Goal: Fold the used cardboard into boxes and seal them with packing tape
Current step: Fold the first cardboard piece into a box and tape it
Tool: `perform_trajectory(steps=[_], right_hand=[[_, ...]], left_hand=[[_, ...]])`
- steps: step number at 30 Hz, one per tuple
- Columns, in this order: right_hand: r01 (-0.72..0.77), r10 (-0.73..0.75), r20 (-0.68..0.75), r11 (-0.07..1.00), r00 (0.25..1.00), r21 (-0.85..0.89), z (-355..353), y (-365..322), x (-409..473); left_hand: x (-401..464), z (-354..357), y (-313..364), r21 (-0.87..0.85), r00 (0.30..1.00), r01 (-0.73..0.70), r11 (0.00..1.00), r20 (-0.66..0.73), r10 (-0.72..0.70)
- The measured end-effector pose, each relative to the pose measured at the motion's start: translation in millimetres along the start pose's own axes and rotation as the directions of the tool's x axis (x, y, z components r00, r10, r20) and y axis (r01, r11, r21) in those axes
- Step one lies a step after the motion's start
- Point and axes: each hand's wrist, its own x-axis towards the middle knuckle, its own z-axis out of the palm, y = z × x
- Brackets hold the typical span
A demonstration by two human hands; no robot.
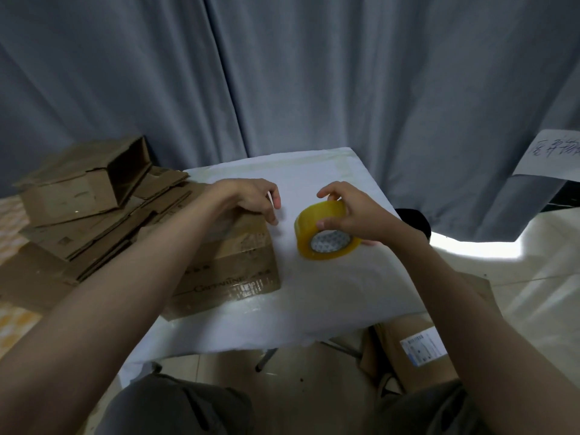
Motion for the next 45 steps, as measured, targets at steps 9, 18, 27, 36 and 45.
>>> perform_trajectory(steps=[9, 18, 27, 36, 45], right_hand=[[-0.355, 0.354, 0.045, 0.935, 0.934, 0.017, -13, -6, -20], [-0.288, 0.327, 0.015, 0.807, 0.945, 0.516, 21, 1, -58], [-0.22, 0.317, -0.142, 0.858, 0.938, 0.465, 51, -11, -67], [-0.199, 0.321, -0.215, 0.872, 0.922, 0.447, 57, -11, -67], [-0.227, 0.334, -0.19, 0.873, 0.923, 0.433, 55, -10, -70]], left_hand=[[-10, 23, 15, 0.007, 0.891, -0.21, 0.978, -0.411, 0.194], [-49, 48, 58, -0.061, 0.916, -0.262, 0.963, -0.328, 0.229], [-65, 71, 65, -0.048, 0.841, -0.262, 0.964, -0.502, 0.203], [-70, 79, 78, -0.207, 0.802, -0.282, 0.937, -0.587, 0.112], [-66, 73, 86, -0.345, 0.856, -0.272, 0.899, -0.513, 0.062]])
